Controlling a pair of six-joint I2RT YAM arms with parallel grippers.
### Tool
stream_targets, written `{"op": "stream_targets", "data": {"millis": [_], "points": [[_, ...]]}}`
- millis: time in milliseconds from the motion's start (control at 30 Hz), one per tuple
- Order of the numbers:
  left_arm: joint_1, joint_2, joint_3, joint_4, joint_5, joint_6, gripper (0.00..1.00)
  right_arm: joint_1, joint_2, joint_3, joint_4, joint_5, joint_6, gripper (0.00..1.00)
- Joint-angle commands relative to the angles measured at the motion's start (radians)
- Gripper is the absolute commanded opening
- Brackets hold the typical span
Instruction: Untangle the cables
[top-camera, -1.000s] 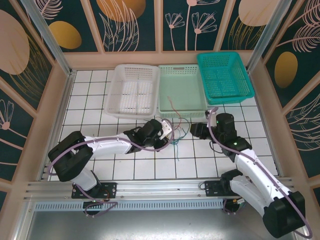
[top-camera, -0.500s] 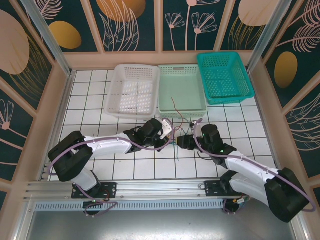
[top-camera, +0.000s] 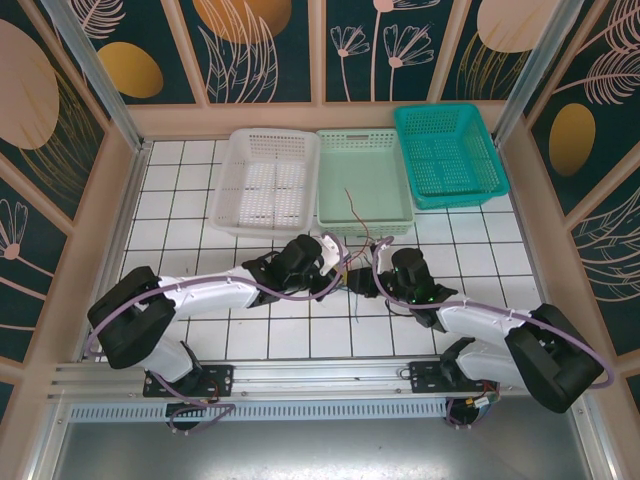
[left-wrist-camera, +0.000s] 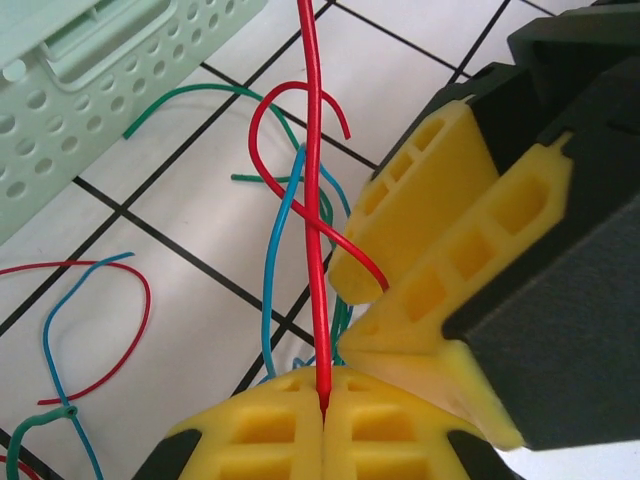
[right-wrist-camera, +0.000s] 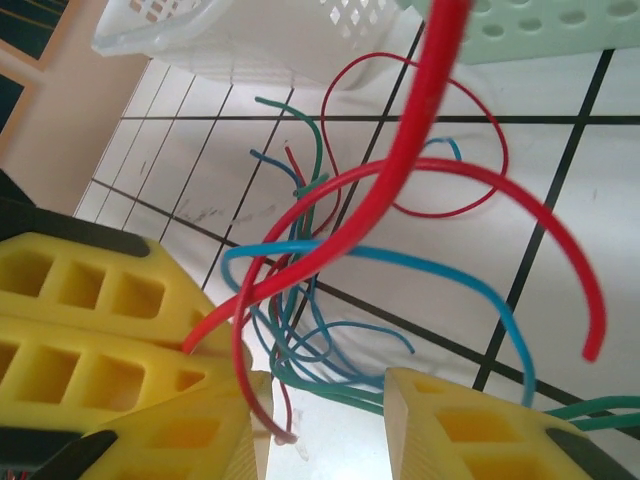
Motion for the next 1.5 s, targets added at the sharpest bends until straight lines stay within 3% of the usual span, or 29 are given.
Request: {"op": "stream_targets", "data": {"millis": [0, 133, 300, 467, 700, 1100, 1167, 1267, 1467], "points": [[0.001, -0.03, -0.023, 0.055, 0.026, -0.025, 0.0, 0.008, -0.011, 0.006, 0.063, 0.024, -0.015, 0.35], [0.001, -0.031, -0.036, 0.082, 0.044, -0.04, 0.0, 0.008, -0.004, 0.002, 0.117, 0.015, -0.001, 0.31], [0.001, -0.049, -0.045, 0.08, 0.033, -0.046, 0.0, 0.01, 0.013, 0.006, 0.059, 0.042, 0.01, 0.0], [0.001, -0.113, -0.04, 0.018, -0.051, -0.02, 0.0, 0.006, -0.005, -0.013, -0.056, 0.107, 0.048, 0.0], [0.003, -0.227, -0.029, -0.062, -0.147, 0.023, 0.0, -0.001, -0.019, -0.072, -0.066, 0.149, 0.127, 0.0], [0.005, -0.362, -0.057, 0.003, -0.1, -0.013, 0.0, -0.01, 0.176, 0.034, -0.13, 0.147, 0.126, 0.0], [0.005, -0.379, -0.054, 0.005, -0.106, -0.016, 0.0, -0.01, 0.167, 0.036, -0.134, 0.141, 0.116, 0.13], [0.004, -0.406, -0.049, 0.016, -0.131, -0.022, 0.0, -0.01, 0.121, 0.042, -0.179, 0.151, 0.09, 0.44], [0.004, -0.452, -0.051, 0.065, -0.148, -0.03, 0.01, -0.01, -0.094, 0.062, -0.362, 0.191, 0.017, 0.65]]}}
